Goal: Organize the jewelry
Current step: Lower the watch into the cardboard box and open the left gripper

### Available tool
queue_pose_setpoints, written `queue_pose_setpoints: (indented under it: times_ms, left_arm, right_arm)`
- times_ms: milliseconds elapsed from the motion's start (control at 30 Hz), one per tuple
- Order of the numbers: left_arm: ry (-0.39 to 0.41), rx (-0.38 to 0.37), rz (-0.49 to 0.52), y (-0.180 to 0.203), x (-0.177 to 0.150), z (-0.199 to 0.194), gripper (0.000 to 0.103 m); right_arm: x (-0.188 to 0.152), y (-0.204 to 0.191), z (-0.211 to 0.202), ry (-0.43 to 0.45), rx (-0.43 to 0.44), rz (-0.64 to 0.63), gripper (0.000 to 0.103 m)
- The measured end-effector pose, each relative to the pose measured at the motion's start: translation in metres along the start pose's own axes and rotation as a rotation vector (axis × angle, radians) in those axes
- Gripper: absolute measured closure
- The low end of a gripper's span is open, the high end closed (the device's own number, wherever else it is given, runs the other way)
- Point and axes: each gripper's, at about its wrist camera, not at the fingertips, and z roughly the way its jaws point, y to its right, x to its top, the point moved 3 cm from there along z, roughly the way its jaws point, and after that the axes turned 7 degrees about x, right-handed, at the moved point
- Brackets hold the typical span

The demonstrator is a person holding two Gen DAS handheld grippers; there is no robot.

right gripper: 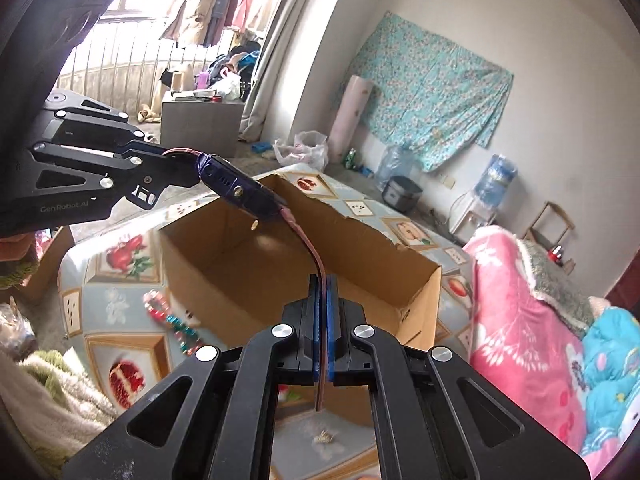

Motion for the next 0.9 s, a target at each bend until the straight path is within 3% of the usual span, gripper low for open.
queue_pose_setpoints:
  times_ms: [200, 367, 500, 533, 567, 600, 633, 667, 733, 767, 900]
  left_arm:
    - [-0.265, -0.146, -0.082, -0.019, 0.017, 0.104, 0.097]
    - [-0.437, -0.165, -0.110, -0.031, 0.011, 0.172, 0.097]
    - [-0.513, -0.162, -0.091, -0.033, 0.007, 0.203, 0.095]
    - [-0.539, -0.162, -0.094, -0.034, 0.007, 0.210, 0.092]
    - [-0.561, -0.156, -0.093, -0.034, 0.006, 0.216, 0.082]
    - [-0.574, -0.150, -0.094, -0.035, 0.007, 0.220, 0.081]
    - [-0.565, -0.158, -0.096, -0.035, 0.009, 0.221, 0.077]
    - [-0.555, -0.162, -0.097, -0.036, 0.012, 0.221, 0.070]
    - [-0.510, -0.164, -0.089, -0.036, 0.019, 0.215, 0.061]
    - [-0.488, -0.153, -0.082, -0.037, 0.021, 0.212, 0.051]
    - [-0.373, -0.095, -0.077, -0.048, 0.031, 0.188, 0.043]
  right_arm:
    - [0.016, 0.048, 0.095, -0.259, 0.175, 0.109, 0.102]
    - [0.004, 0.066, 0.169, -0.469, 0.298, 0.186, 0.102]
    - [0.003, 0.074, 0.210, -0.568, 0.368, 0.241, 0.102]
    - [0.001, 0.075, 0.218, -0.597, 0.390, 0.259, 0.100]
    - [0.002, 0.079, 0.224, -0.616, 0.386, 0.274, 0.093]
    - [0.002, 0.085, 0.230, -0.626, 0.363, 0.281, 0.085]
    - [0.003, 0.089, 0.234, -0.624, 0.345, 0.284, 0.068]
    - [0.005, 0.093, 0.234, -0.609, 0.331, 0.285, 0.059]
    - [0.010, 0.096, 0.232, -0.587, 0.307, 0.277, 0.059]
    - [0.012, 0.097, 0.230, -0.575, 0.307, 0.275, 0.059]
    - [0.024, 0.091, 0.216, -0.531, 0.315, 0.268, 0.059]
